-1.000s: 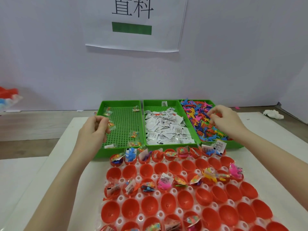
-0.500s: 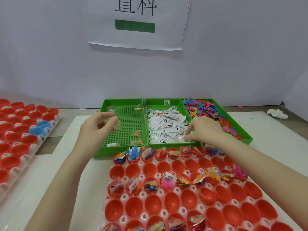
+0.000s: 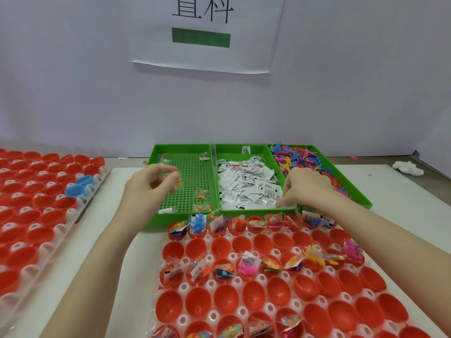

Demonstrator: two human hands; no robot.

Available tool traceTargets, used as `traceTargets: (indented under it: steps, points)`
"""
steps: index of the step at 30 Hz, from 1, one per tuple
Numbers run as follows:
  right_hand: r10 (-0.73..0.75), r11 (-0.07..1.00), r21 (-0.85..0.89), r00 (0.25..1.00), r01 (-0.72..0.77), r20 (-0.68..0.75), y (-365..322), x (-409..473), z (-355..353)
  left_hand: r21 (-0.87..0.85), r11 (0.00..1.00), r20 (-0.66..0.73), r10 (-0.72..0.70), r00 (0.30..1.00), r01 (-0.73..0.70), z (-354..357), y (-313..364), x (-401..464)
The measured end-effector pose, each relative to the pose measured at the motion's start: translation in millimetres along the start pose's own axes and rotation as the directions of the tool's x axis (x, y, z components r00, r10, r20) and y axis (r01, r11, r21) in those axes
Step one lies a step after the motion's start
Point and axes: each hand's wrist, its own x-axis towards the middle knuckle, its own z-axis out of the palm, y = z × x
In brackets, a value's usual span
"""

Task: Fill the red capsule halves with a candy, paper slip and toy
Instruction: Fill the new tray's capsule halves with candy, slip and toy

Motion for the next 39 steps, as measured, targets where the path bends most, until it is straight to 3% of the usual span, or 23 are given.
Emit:
traceTargets:
  steps: [4,6,9,17,26,33,37,39]
  points:
    - [-0.063,0.918,0.381,0.989,0.111,-0.136,2.5,-1.1,-4.9,0.009,1.0,0.009,0.018,1.0,-0.018,-0.4,1.1,0.0]
    - [-0.115,0.866,0.466,0.979,0.181,-0.166,2.5,-1.4,-6.2,0.002,1.0,0.008,0.015,1.0,-0.015,0.2,0.8,0.1]
    - [-0.162,0.867,0.44,0.967,0.234,-0.194,2.2,-1.7,-5.3,-0.008,1.0,-0.01,-0.002,1.0,0.002,1.2,-0.1,1.0]
    - [-0.102,0.873,0.431,0.951,0.227,-0.293,-0.2,-0.7,-2.8,-0.04,0.999,0.018,0.002,1.0,-0.001,2.5,-1.1,0.6]
    - [-0.097,0.725,0.668,0.985,0.166,-0.14,0.5,0.3,-5.3,-0.032,0.999,0.03,0.009,1.0,-0.008,4.1,1.1,0.1]
    - [-0.024,0.474,0.87,0.989,0.139,-0.145,1.7,-1.2,-8.6,-0.036,0.999,0.029,-0.007,1.0,0.008,6.8,2.7,-0.4]
    - [0.099,0.287,0.957,0.995,-0.026,-0.003,2.2,2.2,-10.2,-0.026,0.999,0.009,-0.02,1.0,0.02,6.6,1.9,0.6]
    - [0.087,0.344,0.938,0.996,-0.041,0.011,3.7,3.0,-8.3,-0.019,1.0,0.001,-0.02,1.0,0.02,6.3,1.1,0.7]
